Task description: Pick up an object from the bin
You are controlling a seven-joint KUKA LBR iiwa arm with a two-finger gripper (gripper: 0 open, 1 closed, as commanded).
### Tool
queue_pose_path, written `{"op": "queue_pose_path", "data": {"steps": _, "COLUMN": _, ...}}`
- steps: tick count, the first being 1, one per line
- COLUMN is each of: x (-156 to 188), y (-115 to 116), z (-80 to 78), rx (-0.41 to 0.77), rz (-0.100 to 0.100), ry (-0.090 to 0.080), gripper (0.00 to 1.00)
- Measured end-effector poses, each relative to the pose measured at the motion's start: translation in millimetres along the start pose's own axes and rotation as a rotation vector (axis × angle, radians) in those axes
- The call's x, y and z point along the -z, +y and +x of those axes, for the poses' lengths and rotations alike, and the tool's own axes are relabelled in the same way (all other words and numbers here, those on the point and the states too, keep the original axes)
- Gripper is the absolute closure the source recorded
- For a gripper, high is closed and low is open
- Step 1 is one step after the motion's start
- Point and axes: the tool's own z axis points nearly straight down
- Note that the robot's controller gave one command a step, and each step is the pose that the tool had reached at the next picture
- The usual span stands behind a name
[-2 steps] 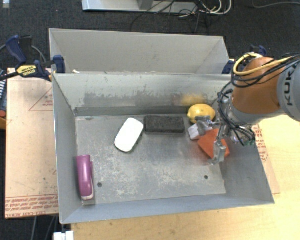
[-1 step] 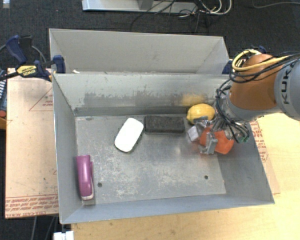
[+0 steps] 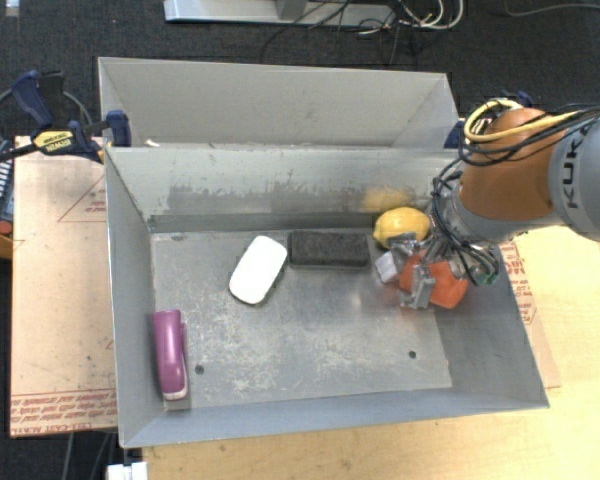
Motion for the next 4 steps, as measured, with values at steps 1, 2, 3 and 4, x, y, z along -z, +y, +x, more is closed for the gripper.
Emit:
{"op": "queue_pose_path", "data": {"steps": 1, "x": 4.4, "y": 3.8, "z": 6.0, "rx": -0.001, "rz": 0.007, "ry": 0.0, "gripper": 1.0}}
{"op": "queue_pose_path", "data": {"steps": 2, "x": 12.9, "y": 2.3, "z": 8.0, "rx": -0.001, "rz": 0.015, "ry": 0.002, "gripper": 1.0}}
{"op": "queue_pose_path", "data": {"steps": 3, "x": 7.2, "y": 2.5, "z": 4.4, "rx": -0.004, "rz": 0.006, "ry": -0.003, "gripper": 1.0}}
{"op": "queue_pose_path", "data": {"steps": 4, "x": 0.7, "y": 5.4, "z": 3.6, "rx": -0.002, "rz": 0.001, "ry": -0.004, "gripper": 1.0}}
